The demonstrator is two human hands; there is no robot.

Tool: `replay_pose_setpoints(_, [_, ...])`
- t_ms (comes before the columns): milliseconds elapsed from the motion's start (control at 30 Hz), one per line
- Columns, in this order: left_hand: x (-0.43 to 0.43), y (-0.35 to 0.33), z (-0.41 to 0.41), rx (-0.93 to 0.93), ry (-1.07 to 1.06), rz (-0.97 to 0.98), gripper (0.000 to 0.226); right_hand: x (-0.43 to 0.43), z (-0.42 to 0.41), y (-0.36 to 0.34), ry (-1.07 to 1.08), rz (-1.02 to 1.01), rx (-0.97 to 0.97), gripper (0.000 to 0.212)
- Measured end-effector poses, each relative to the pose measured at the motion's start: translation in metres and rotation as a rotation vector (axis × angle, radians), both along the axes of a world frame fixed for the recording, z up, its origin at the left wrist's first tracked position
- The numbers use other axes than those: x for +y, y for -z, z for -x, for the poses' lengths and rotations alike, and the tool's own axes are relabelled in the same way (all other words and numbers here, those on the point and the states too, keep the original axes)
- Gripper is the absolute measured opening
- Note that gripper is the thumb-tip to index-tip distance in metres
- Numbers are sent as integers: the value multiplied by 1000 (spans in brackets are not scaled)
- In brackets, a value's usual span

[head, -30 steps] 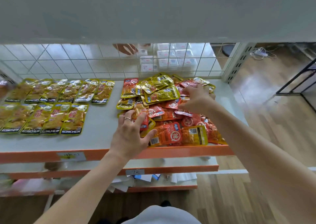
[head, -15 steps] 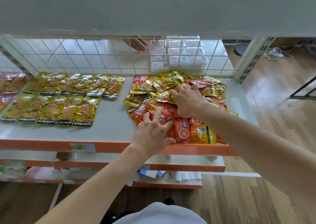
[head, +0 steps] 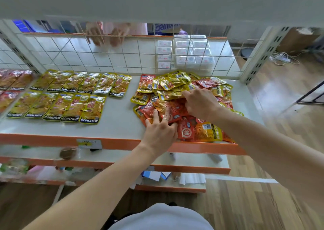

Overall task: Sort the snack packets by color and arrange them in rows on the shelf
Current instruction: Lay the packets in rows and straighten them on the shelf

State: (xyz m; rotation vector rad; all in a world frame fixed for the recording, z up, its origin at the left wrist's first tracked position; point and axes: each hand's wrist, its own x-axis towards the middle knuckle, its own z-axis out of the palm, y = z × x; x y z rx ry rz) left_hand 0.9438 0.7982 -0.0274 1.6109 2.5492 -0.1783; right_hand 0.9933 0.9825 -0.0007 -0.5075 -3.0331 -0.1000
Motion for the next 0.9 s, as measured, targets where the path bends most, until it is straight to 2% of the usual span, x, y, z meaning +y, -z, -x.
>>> replay_pose_setpoints(100, [-1,1,-1,-8,-28,-28,43,7,-9,3,55,90,114,33])
replay_pose_setpoints(167, [0,-2,-2,-44,-45,-28,52,12,-15,5,78,222,269,42])
replay_pose_setpoints(267, [-2,-8,-2,-83,-63,-36,55,13,-25,-3,99,423,568,33])
replay_pose_setpoints(333, [-1,-13,-3,21,-46,-48,54,10,-31,-10,172,567,688,24])
replay_pose_setpoints(400, [0,-15,-7,109,-17,-70,54,8,-36,-14,242,785,728,27])
replay_pose_setpoints(500, [4,-15,-6,164,88,-70,56,-3,-51,-18,263,1108,819,43])
replay_pose_setpoints(600, [10,-14,5,100,176,4,60,-15,-69,-17,294,1354,906,50])
replay_pose_setpoints(700, [15,-15,11,33,185,22,63,-21,-78,-9,329,1461,950,46])
replay_pose_setpoints(900, [27,-18,11,6,210,-9,65,-27,-86,-8,308,1527,992,43])
